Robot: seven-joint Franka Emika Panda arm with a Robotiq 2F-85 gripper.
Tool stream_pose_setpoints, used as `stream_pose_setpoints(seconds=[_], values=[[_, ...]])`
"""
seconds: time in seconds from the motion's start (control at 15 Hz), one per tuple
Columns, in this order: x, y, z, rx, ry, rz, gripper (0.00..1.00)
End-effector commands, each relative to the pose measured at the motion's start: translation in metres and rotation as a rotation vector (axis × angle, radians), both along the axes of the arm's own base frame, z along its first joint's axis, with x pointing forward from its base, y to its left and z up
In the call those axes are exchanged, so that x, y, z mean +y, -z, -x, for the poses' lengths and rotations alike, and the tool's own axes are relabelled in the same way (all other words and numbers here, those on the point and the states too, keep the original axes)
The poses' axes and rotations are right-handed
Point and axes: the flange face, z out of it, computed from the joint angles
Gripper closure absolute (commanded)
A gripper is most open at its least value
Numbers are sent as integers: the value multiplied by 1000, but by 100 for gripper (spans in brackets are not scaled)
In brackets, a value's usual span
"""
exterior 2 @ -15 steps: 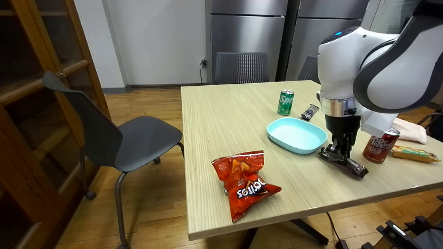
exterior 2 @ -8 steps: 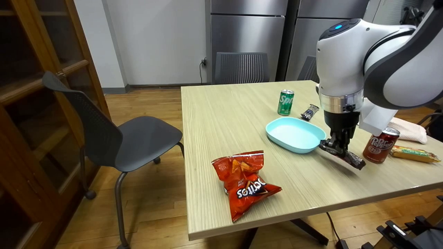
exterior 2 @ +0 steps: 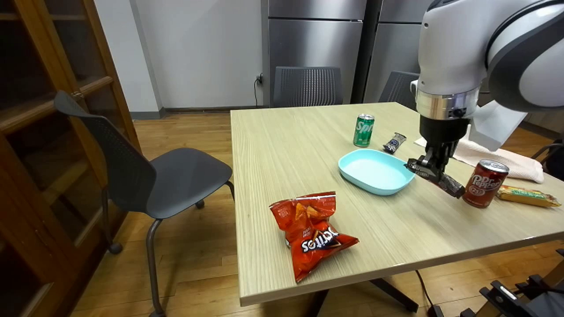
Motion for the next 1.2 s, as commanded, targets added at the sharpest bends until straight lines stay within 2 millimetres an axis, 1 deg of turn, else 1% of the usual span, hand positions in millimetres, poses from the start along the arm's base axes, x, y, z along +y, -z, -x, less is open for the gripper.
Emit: stream_pose_setpoints(seconds=[0.0, 0.13, 0.27, 0.47, 0.67, 1.0, 1.13], values=[[-5, -34, -2, -54, 9, -23, 97], [-5, -43, -12, -74, 11, -29, 97], [-1, -49, -23, -93, -4, -38, 97], [9, -55, -42, -100, -38, -70, 97], [20, -59, -66, -103, -106, -94, 97], [28, -58, -104, -87, -216, -94, 97], [32, -54, -116, -77, -251, -90, 97]])
